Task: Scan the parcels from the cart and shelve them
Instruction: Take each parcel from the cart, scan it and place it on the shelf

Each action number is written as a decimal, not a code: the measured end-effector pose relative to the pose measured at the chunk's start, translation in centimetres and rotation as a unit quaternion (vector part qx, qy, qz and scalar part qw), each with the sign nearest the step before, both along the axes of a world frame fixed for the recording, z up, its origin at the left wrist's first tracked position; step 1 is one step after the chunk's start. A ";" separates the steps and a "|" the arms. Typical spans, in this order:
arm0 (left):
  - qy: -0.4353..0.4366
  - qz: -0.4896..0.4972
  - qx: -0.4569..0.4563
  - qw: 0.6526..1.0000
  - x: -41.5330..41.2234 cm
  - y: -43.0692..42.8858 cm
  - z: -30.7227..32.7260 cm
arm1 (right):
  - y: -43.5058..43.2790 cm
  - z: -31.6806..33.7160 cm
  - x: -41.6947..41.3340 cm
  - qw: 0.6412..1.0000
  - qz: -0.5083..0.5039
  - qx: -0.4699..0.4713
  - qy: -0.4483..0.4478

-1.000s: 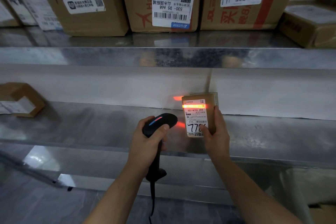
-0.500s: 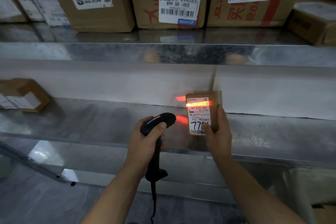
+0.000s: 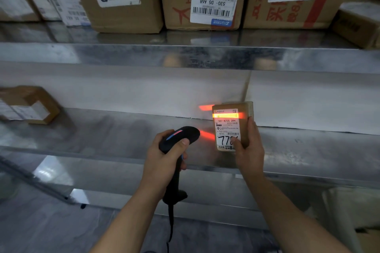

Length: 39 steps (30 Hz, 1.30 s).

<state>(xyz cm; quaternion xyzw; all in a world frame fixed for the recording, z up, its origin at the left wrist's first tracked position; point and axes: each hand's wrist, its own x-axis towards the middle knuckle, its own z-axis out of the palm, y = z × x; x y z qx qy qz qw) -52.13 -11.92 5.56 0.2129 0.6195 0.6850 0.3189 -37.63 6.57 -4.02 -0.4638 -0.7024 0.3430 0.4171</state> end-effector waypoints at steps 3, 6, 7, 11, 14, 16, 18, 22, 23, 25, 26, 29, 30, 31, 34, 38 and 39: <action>0.001 -0.008 0.005 1.000 -0.5 -0.7 0.3 | -0.7 0.4 -0.4 1.000 -0.003 0.009 -0.016; 0.000 -0.020 0.000 1.000 -1.4 -1.8 0.4 | -1.7 0.9 -0.9 1.000 -0.006 0.007 -0.004; -0.001 -0.023 -0.001 1.000 -1.7 -2.3 0.4 | -2.1 1.2 -1.1 1.000 -0.009 0.008 0.001; -0.011 -0.028 0.001 1.000 -3.2 -4.5 0.6 | -3.9 1.8 -2.0 1.000 -0.024 0.017 0.000; -0.012 -0.025 0.003 1.000 -4.4 -6.3 0.8 | -5.5 1.9 -3.0 0.999 -0.028 0.032 -0.007; -0.001 -0.027 -0.002 1.000 -5.3 -7.7 0.9 | -7.1 1.8 -3.7 0.999 -0.025 0.039 -0.002; 0.006 -0.026 -0.005 1.000 -6.2 -9.3 1.1 | -9.0 1.9 -4.6 0.999 -0.023 0.042 0.003; 0.018 -0.020 -0.001 1.000 -8.4 -12.6 1.1 | -12.2 1.9 -7.0 0.999 -0.015 0.041 0.009; 0.021 -0.018 -0.001 1.000 -9.1 -13.6 1.1 | -13.1 2.0 -7.7 0.999 -0.012 0.042 0.008; 0.028 -0.014 -0.002 0.999 -10.4 -15.5 1.2 | -14.7 2.1 -9.2 0.999 -0.004 0.042 0.013; 0.033 -0.012 -0.003 0.999 -11.1 -16.5 1.2 | -15.5 2.1 -9.9 0.999 0.000 0.043 0.015; 0.042 0.003 -0.006 0.999 -13.0 -19.3 1.1 | -17.8 2.3 -12.2 0.998 0.023 0.045 0.024; 0.042 0.009 -0.007 0.999 -13.6 -20.2 1.0 | -18.6 2.3 -13.0 0.998 0.031 0.043 0.028; 0.041 0.014 -0.007 0.999 -14.1 -21.1 1.0 | -19.4 2.4 -13.8 0.998 0.037 0.039 0.030; 0.033 0.031 -0.005 0.999 -15.9 -23.4 0.9 | -21.6 2.6 -16.2 0.997 0.055 0.031 0.033; 0.028 0.058 -0.009 0.998 -17.7 -25.8 1.0 | -23.9 2.9 -19.2 0.995 0.090 0.023 0.035; 0.028 0.065 -0.009 0.997 -18.1 -26.4 1.0 | -24.3 3.0 -20.0 0.994 0.098 0.024 0.035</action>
